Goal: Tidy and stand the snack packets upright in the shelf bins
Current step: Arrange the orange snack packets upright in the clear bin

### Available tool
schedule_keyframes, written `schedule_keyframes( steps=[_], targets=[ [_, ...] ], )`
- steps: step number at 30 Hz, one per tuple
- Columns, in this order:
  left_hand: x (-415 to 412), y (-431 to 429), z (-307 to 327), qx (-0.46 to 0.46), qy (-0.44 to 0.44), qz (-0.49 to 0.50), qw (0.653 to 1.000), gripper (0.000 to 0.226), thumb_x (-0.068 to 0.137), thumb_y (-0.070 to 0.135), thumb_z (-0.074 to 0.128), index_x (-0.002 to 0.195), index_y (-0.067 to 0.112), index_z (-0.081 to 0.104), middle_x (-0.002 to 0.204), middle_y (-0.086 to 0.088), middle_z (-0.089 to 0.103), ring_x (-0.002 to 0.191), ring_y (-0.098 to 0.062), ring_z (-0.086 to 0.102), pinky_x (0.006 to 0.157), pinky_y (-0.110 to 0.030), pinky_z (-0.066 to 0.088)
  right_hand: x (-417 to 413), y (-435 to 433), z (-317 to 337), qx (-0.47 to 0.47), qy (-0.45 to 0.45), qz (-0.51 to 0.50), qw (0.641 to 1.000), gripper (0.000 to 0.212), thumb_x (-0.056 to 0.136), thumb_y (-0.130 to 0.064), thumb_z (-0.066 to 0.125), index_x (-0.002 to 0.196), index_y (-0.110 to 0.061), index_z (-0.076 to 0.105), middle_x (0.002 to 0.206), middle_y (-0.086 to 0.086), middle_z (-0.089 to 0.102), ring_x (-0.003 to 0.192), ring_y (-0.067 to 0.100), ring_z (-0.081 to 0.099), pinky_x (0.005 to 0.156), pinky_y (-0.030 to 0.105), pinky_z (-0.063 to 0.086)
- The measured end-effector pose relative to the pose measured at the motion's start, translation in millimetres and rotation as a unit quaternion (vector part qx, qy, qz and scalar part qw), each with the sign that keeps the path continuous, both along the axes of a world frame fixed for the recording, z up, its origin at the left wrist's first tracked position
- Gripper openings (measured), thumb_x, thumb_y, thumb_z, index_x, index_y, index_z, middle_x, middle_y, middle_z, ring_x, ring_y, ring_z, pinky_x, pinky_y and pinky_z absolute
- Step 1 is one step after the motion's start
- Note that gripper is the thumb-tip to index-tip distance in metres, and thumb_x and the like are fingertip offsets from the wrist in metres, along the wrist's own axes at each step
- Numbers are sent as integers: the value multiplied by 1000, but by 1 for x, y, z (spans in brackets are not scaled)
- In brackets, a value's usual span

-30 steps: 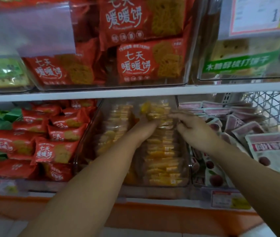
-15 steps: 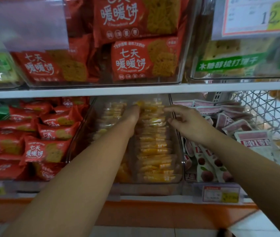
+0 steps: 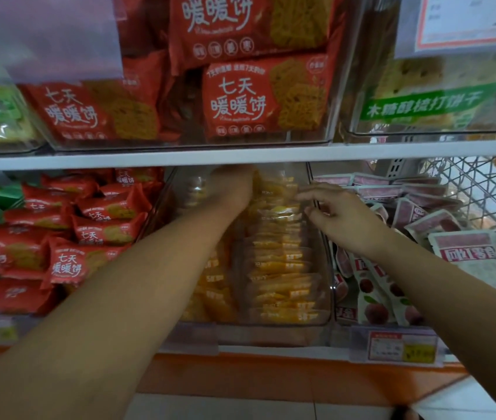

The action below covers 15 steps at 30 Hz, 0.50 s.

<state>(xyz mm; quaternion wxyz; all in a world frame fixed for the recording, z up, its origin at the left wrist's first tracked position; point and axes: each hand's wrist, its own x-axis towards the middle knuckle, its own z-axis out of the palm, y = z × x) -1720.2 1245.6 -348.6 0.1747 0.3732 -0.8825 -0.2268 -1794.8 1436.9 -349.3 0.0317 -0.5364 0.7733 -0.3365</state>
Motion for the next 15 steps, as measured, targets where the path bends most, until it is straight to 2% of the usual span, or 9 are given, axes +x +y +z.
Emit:
schedule_keyframes(
  steps=[1, 3, 5, 6, 9, 11, 13, 14, 15],
  targets=[
    [4, -8, 2, 0, -7, 5, 1000, 35, 95, 32, 46, 124, 16, 58, 124, -8, 59, 114, -28, 56, 83, -24, 48, 0, 0, 0, 1, -2, 1, 1000, 31, 92, -5, 51, 120, -10, 62, 131, 4, 54, 123, 13, 45, 89, 0, 23],
    [8, -18, 2, 11, -26, -20, 999, 43, 92, 40, 42, 128, 19, 54, 131, -9, 56, 119, -30, 53, 95, -33, 46, 0, 0, 0, 2, 3, 2, 1000, 30, 92, -5, 51, 119, -10, 62, 131, 4, 53, 121, 11, 44, 87, -4, 22],
    [9, -25, -3, 62, -5, -25, 998, 41, 91, 37, 46, 128, 21, 52, 131, -8, 56, 118, -29, 54, 98, -39, 45, 0, 0, -1, 4, 7, 4, 1000, 30, 92, -6, 51, 119, -10, 63, 132, 3, 53, 121, 9, 43, 86, -3, 23],
    [8, -28, -4, 96, 14, -13, 995, 39, 92, 33, 51, 128, 21, 53, 130, -7, 57, 116, -28, 55, 98, -39, 45, -1, 0, -1, 6, 7, 5, 1000, 30, 92, -6, 50, 119, -11, 63, 132, 3, 53, 122, 10, 43, 88, 1, 24],
    [6, -32, -5, 64, 38, 1, 997, 36, 92, 27, 57, 127, 22, 55, 127, -2, 60, 114, -24, 55, 95, -32, 45, 0, -1, -2, 7, 3, 4, 1000, 30, 93, -6, 49, 119, -11, 63, 131, 3, 53, 122, 10, 42, 92, 9, 24],
    [2, -32, -4, 31, -15, -4, 999, 31, 93, 27, 55, 124, 23, 57, 123, 1, 59, 107, -19, 56, 80, -21, 43, 0, -2, -2, 4, 1, 0, 1000, 31, 92, -5, 50, 119, -12, 63, 130, 3, 54, 123, 12, 43, 94, 10, 24],
    [-4, -30, -4, 38, -37, -33, 998, 24, 96, 24, 49, 118, 17, 59, 111, 3, 53, 82, -13, 51, 56, -15, 38, 0, -3, -2, 2, 5, -7, 1000, 34, 90, -5, 52, 122, -12, 60, 131, 3, 53, 125, 16, 43, 95, 10, 24],
    [-6, -26, -2, 39, -47, -37, 997, 20, 97, 22, 47, 109, 17, 61, 104, 1, 51, 71, -12, 47, 47, -16, 36, -1, -4, -1, 2, 8, -13, 1000, 36, 90, -5, 54, 125, -12, 58, 134, 3, 51, 127, 16, 41, 97, 11, 24],
    [-7, -24, -1, -4, -66, -33, 997, 17, 96, 23, 46, 98, 18, 62, 96, 0, 54, 65, -12, 47, 42, -18, 35, -3, -6, -1, 5, 9, -21, 1000, 40, 89, -6, 55, 128, -13, 55, 137, 3, 48, 129, 17, 39, 99, 13, 24]
  ],
)
